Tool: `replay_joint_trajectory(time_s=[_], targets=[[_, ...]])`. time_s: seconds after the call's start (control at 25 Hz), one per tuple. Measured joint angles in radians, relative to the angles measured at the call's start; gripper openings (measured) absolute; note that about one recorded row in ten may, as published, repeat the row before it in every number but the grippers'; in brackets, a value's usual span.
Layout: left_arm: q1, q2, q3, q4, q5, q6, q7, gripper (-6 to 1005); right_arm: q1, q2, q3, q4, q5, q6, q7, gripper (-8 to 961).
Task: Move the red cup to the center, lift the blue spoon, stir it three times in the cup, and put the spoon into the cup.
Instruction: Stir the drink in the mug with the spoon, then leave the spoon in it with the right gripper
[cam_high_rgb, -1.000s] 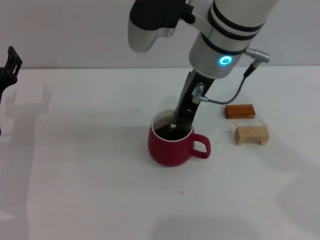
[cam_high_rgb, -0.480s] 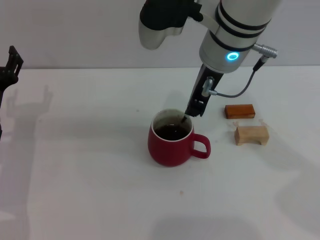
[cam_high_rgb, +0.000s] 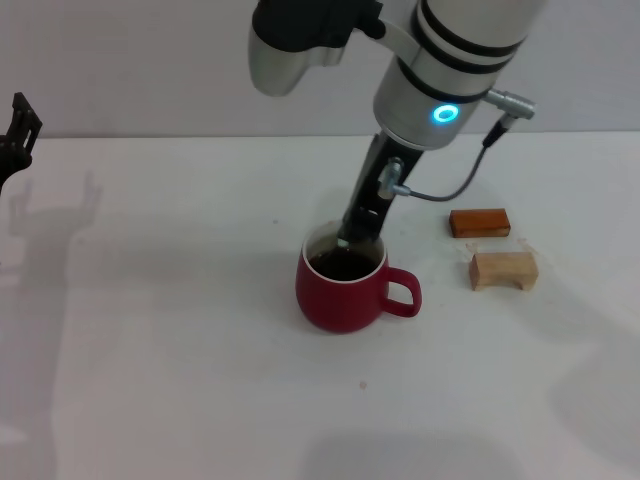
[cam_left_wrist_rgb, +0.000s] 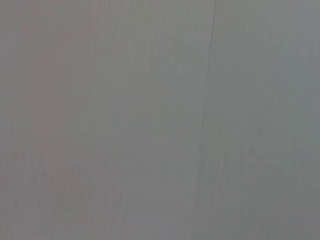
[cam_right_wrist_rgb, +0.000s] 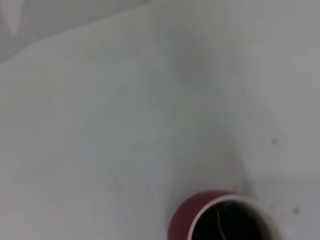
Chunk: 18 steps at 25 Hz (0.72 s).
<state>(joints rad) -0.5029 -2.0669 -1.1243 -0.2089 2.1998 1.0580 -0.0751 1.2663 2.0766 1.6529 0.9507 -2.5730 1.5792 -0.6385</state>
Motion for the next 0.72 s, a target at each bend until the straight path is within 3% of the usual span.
replay_joint_trajectory(time_s=[0.32,0.6,0.72], targets=[[0.003,0.001,0.000,-0.008,0.001,0.006,-0.001,840,0.012,-0.001,-0.002,-0.035,-0.065,-0.058,0.018,207],[0.003,0.001,0.000,-0.010,0.002,0.007,-0.001,840,0.004,-0.003,0.000,-0.023,-0.079,0.021,0.017,209],[0.003,0.001,0.000,-0.010,0.001,0.007,-0.001,840,-0.001,-0.002,-0.003,-0.011,-0.010,0.061,0.005,209]])
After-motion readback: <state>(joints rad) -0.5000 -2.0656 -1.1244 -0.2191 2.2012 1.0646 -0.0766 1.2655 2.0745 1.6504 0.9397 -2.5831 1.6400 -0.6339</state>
